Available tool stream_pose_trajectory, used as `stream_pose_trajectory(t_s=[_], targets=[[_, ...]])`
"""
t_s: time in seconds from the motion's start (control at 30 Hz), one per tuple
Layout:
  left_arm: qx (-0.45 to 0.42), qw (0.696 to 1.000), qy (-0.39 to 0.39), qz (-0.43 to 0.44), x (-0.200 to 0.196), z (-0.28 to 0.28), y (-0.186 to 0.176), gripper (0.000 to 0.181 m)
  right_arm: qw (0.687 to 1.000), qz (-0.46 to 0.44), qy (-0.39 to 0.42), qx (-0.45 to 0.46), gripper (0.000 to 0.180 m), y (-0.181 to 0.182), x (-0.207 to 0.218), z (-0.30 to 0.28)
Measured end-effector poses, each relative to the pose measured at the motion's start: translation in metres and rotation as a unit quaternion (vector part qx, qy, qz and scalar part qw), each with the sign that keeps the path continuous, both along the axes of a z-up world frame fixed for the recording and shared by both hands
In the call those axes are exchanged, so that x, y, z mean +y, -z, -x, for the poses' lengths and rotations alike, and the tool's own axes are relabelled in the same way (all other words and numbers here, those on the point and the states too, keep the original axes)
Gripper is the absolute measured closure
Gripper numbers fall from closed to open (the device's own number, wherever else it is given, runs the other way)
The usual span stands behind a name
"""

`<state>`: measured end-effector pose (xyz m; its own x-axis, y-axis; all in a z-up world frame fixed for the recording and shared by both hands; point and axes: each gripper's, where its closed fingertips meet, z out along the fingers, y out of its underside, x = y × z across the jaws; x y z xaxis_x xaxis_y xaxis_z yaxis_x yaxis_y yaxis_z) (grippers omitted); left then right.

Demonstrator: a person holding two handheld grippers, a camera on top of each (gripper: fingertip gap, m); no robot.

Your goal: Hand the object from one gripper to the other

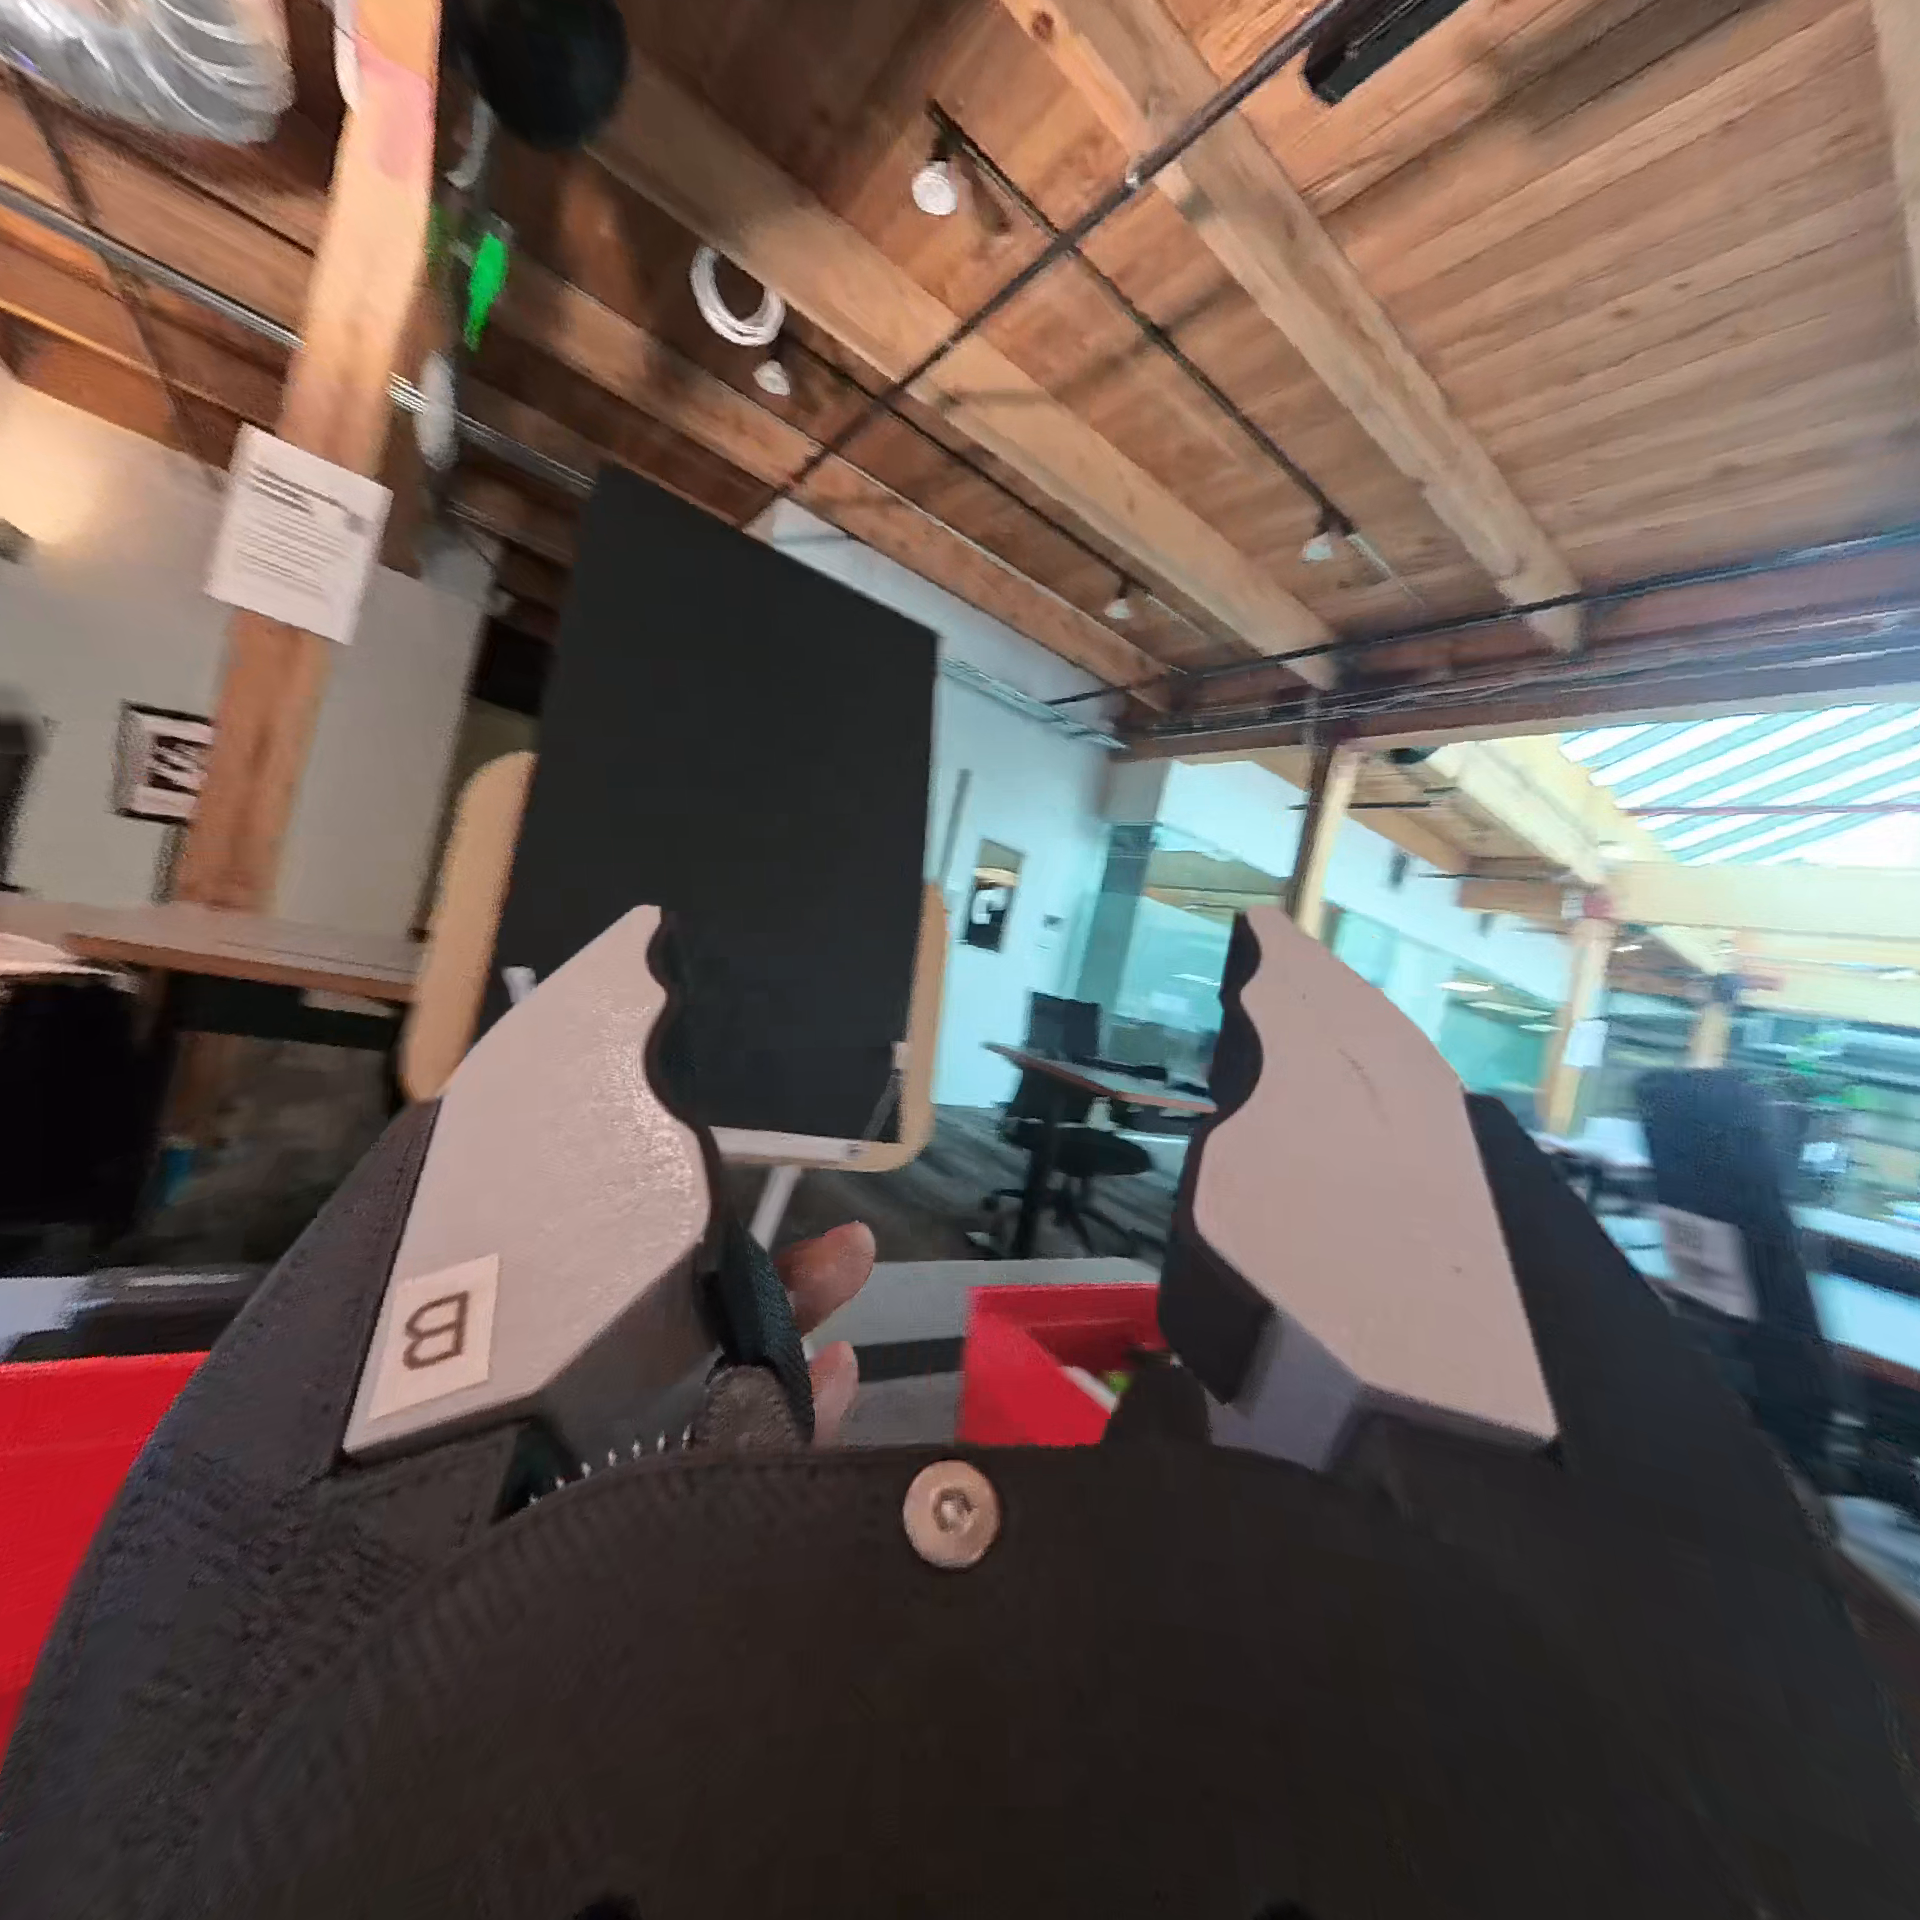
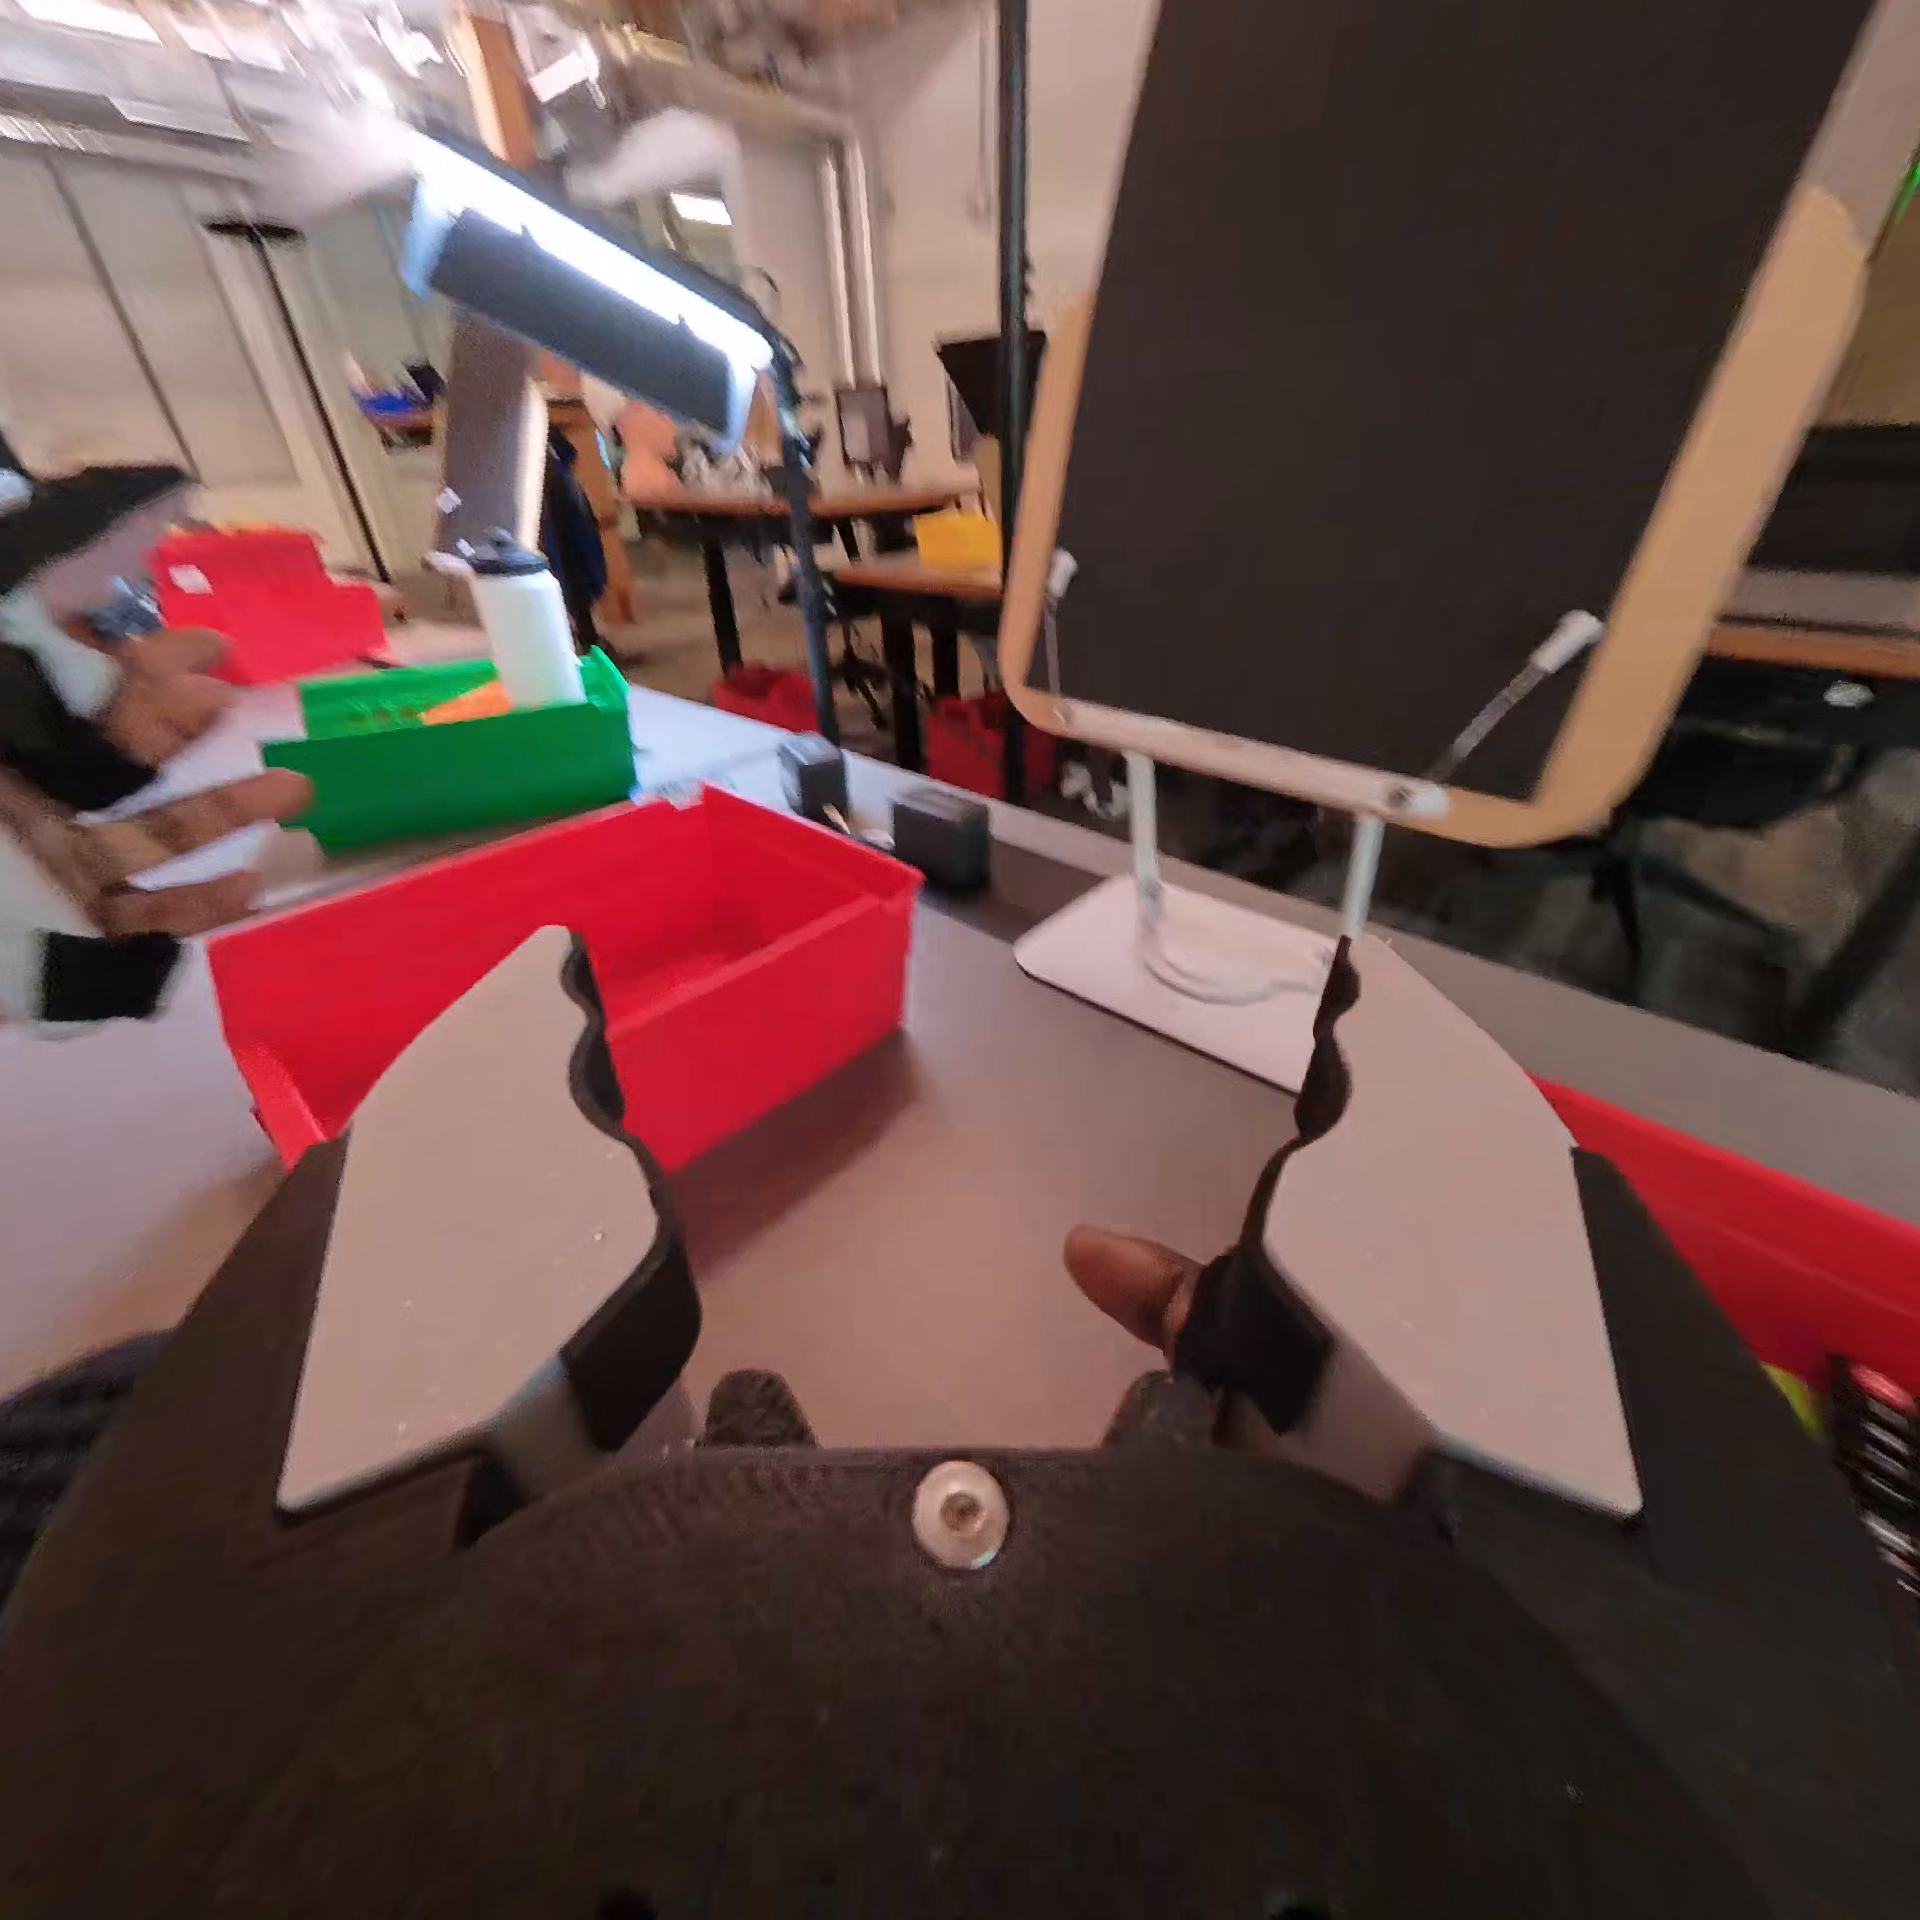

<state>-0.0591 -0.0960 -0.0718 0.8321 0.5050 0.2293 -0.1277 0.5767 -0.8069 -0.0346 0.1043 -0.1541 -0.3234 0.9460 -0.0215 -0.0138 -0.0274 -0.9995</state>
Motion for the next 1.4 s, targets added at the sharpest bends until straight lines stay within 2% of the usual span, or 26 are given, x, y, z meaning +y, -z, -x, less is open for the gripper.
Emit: stream_pose_trajectory(t_s=[0.13, 0.23, 0.3, 0.4, 0.47, 0.57, 0.63, 0.73, 0.8, 0.87, 0.97, 1.03, 1.13, 1.2, 1.27, 1.4], targets=[[0.002, 0.997, -0.066, 0.048, -0.035, 0.03, 0.021, 0.087, 0.998, 0.017, -0.033, 0.048, 0.05, 0.013, -0.064, 0.016], [0.013, 0.996, -0.047, 0.07, -0.063, 0.033, 0.027, 0.104, 0.997, 0.012, -0.055, 0.05, 0.057, 0.043, -0.098, 0.026], [0.024, 0.994, -0.012, 0.105, -0.071, 0.028, 0.031, 0.108, 0.995, 0.009, -0.082, 0.056, 0.064, 0.064, -0.115, 0.028], [0.02, 0.979, 0.017, 0.203, -0.076, 0.024, 0.057, 0.11, 0.993, -0.01, -0.106, 0.057, 0.077, 0.091, -0.12, 0.029], [0.011, 0.966, 0.03, 0.256, -0.077, 0.025, 0.076, 0.112, 0.99, 0.021, -0.136, 0.043, 0.085, 0.101, -0.119, 0.03], [-0.038, 0.943, 0.089, 0.318, -0.07, 0.018, 0.1, 0.113, 0.98, 0.073, -0.184, 0.034, 0.091, 0.106, -0.117, 0.03], [-0.034, 0.938, 0.101, 0.33, -0.065, 0.011, 0.096, 0.115, 0.979, 0.064, -0.192, 0.033, 0.092, 0.113, -0.115, 0.032], [-0.013, 0.933, 0.064, 0.354, -0.062, 0.007, 0.088, 0.117, 0.981, 0.054, -0.183, 0.034, 0.091, 0.115, -0.115, 0.035], [0.007, 0.93, 0.079, 0.36, -0.054, -0.001, 0.089, 0.12, 0.982, 0.054, -0.178, 0.043, 0.092, 0.111, -0.116, 0.034], [-0.012, 0.919, 0.074, 0.388, -0.049, 0.0, 0.098, 0.12, 0.98, 0.049, -0.18, 0.064, 0.095, 0.094, -0.117, 0.024], [-0.027, 0.878, 0.045, 0.476, -0.049, 0.005, 0.127, 0.121, 0.981, 0.058, -0.159, 0.093, 0.104, 0.058, -0.11, 0.002], [-0.06, 0.842, 0.102, 0.526, -0.042, -0.002, 0.157, 0.122, 0.987, 0.033, -0.154, 0.043, 0.123, 0.049, -0.106, -0.012], [-0.072, 0.797, 0.148, 0.581, -0.031, 0.0, 0.197, 0.129, 0.979, -0.038, -0.196, -0.034, 0.115, 0.058, -0.107, -0.036], [-0.073, 0.765, 0.152, 0.621, -0.031, 0.007, 0.221, 0.133, 0.973, -0.059, -0.217, -0.051, 0.114, 0.067, -0.104, -0.049], [-0.093, 0.74, 0.165, 0.645, -0.031, 0.012, 0.236, 0.137, 0.973, -0.053, -0.219, -0.052, 0.114, 0.073, -0.099, -0.054], [-0.145, 0.71, 0.203, 0.659, -0.027, 0.026, 0.255, 0.147, 0.977, -0.018, -0.208, -0.044, 0.114, 0.076, -0.088, -0.05]])
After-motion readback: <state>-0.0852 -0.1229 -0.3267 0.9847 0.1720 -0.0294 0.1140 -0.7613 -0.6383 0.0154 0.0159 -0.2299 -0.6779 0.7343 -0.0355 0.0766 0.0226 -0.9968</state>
